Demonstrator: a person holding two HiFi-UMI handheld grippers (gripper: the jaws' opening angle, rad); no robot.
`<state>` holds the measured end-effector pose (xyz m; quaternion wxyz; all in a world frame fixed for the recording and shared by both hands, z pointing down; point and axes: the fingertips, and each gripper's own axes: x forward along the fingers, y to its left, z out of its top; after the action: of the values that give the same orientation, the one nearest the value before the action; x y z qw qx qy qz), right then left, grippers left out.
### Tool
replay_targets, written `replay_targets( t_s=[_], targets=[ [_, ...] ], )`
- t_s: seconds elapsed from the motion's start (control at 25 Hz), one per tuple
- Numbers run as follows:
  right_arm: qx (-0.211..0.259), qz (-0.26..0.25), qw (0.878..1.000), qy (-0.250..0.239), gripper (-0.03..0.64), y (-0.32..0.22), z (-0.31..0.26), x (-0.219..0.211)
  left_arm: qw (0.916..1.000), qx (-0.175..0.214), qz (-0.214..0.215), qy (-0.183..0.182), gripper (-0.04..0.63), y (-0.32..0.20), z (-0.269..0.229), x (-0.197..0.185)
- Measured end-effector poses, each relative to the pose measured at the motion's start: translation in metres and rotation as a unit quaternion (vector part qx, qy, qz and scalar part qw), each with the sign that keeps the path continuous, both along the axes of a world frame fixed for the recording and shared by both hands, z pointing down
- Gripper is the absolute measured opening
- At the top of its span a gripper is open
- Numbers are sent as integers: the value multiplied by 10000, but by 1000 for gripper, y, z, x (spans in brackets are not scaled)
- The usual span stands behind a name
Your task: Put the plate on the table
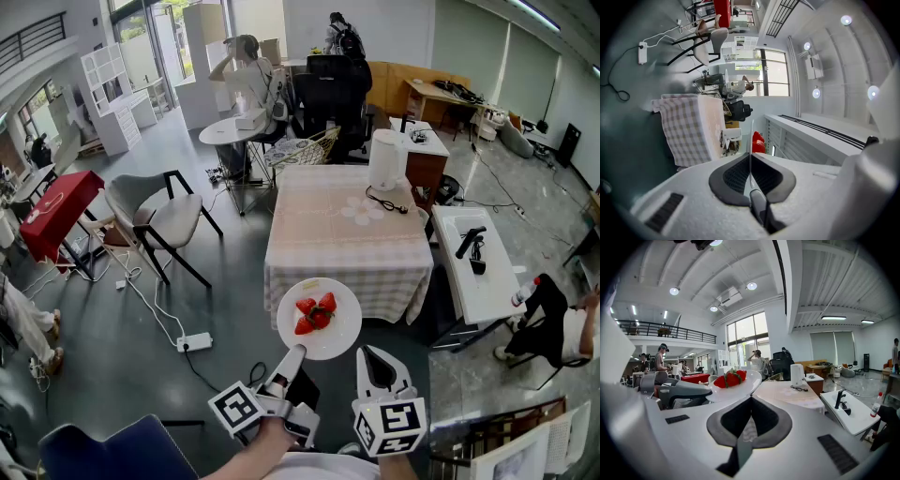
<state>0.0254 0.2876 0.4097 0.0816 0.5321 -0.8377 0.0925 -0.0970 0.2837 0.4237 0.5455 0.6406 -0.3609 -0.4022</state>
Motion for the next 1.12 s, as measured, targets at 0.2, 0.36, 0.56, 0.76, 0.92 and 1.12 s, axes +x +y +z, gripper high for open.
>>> replay_targets(
  t_s=[0.2, 0.36, 0.56, 0.76, 0.92, 1.12],
  targets=[
    [-11, 45, 10000, 28, 3, -3, 1, -10, 10000, -27, 38, 10, 15, -3, 5, -9],
    [-10, 93, 10000, 18, 5, -5, 3, -18, 10000, -24, 62, 61, 15, -8, 8, -19],
    [1, 129, 9999, 69, 5, -12, 4, -27, 9998, -71, 91, 158, 15, -16, 14, -25],
    [-19, 101, 9999, 91, 5, -18, 5, -29, 9997, -127, 95, 204, 15, -23, 17, -28],
    [-73, 141, 9999, 41, 5, -28, 10, -23, 9996, -151, 132, 207, 15, -34, 20, -23],
    [-87, 70, 9999, 19, 5, -50, 17, -14, 9997, -232, 58, 88, 15, -54, 28, -16]
  ],
)
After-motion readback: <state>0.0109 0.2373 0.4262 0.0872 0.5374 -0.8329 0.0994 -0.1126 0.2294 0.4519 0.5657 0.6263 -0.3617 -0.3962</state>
